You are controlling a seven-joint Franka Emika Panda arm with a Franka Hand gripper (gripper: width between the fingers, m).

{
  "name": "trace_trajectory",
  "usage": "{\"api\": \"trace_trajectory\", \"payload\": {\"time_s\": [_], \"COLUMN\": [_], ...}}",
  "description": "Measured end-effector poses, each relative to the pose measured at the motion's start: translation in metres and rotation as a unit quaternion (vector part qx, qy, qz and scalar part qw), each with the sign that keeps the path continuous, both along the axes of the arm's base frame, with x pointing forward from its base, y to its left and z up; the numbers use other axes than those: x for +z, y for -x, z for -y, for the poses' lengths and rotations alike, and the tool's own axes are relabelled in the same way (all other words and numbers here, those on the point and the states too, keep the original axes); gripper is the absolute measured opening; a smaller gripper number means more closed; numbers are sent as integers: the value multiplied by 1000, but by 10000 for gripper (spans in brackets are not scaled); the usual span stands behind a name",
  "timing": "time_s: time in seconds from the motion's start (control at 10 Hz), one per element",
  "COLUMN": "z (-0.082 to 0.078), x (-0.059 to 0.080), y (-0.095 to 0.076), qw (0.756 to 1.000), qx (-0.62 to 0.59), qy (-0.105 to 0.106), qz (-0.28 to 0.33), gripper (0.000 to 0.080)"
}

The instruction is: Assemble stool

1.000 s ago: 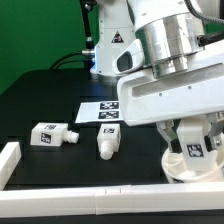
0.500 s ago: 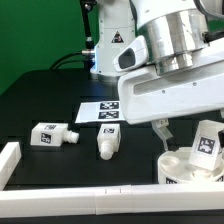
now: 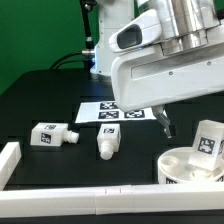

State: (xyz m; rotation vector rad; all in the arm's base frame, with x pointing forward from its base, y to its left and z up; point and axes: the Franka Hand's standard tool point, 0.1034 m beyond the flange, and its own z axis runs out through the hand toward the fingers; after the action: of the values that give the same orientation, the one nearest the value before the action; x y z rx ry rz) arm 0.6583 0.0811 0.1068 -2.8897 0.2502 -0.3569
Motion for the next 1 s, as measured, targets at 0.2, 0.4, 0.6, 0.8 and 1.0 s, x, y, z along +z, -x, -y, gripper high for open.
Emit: {"api": "trace_trajectory", "payload": {"time_s": [0.2, 0.4, 0.6, 0.8, 1.0], "z": [-11, -30, -40, -36, -39], "x": [-1, -1, 0, -3, -6], "y": [3, 8, 9, 12, 16], "qw": [988, 955, 928, 907, 835], "qx": [144, 279, 348, 396, 519], "qy": [51, 99, 127, 136, 174], "qz": [5, 0, 40, 36, 51], "gripper": [649, 649, 649, 649, 649]}}
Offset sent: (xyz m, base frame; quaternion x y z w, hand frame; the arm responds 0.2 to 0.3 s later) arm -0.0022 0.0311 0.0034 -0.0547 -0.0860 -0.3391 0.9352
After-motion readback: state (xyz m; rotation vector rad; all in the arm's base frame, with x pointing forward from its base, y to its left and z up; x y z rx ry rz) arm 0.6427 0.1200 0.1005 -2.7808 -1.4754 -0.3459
